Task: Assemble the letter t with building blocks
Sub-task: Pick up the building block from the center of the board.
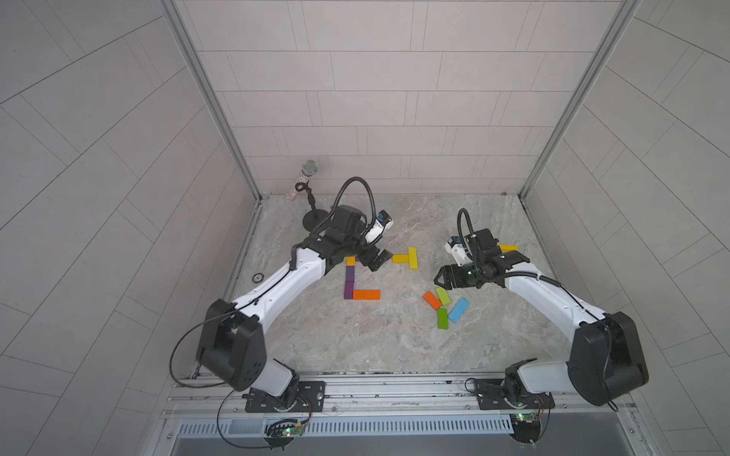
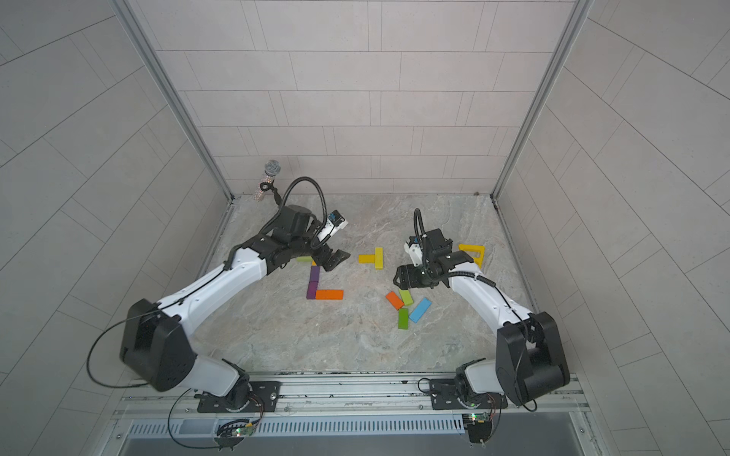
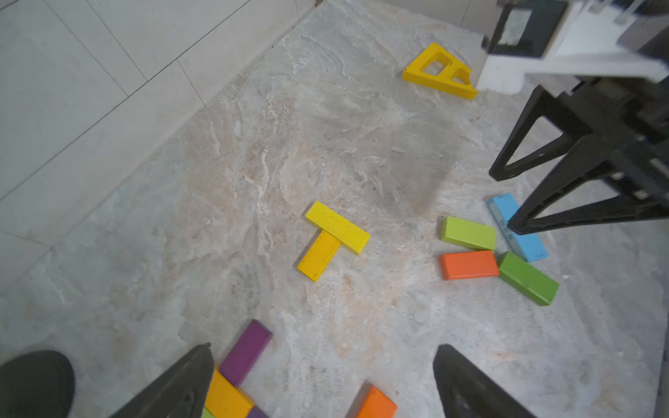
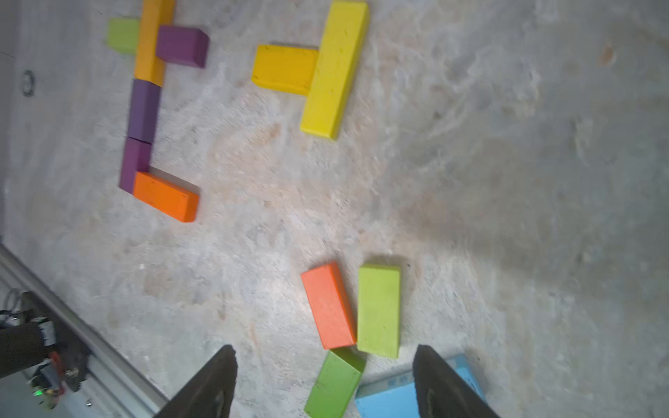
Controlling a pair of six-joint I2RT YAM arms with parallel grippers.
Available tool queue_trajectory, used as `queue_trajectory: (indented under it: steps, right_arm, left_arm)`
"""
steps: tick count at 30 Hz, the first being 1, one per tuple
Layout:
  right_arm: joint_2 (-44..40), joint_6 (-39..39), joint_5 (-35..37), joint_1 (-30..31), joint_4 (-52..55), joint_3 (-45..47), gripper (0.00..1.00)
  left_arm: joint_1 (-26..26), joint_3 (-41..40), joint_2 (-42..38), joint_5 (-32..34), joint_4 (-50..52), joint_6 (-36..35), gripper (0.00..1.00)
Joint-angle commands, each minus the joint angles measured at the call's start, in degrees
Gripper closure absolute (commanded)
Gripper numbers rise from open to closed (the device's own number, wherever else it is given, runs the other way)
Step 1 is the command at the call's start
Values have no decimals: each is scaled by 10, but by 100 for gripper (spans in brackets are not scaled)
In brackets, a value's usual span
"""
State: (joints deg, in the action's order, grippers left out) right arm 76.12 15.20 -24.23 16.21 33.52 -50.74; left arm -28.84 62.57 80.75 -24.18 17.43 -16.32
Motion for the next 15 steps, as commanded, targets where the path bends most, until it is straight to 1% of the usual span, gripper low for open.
queue_trajectory:
  steps: [1, 4, 8, 10, 15]
  right_arm:
    - [-38, 51, 81, 31, -4, 46, 22]
    - [-53, 75, 101, 49, -22, 76, 23]
    - [-45, 94, 113, 53, -41, 87, 26]
    - [-34, 94, 125, 54, -50, 86, 27]
    - [7, 85, 140, 54, -64, 67, 33]
  left_arm:
    - [-4, -107, -70, -42, -31, 100, 0]
    - [-5, -169, -142, -74, -15, 122, 0]
    - [-9, -201, -196, -79, 10, 142, 0]
    - [-10, -211, -208, -76, 9, 143, 0]
    - [-23, -212, -201, -67, 15, 123, 0]
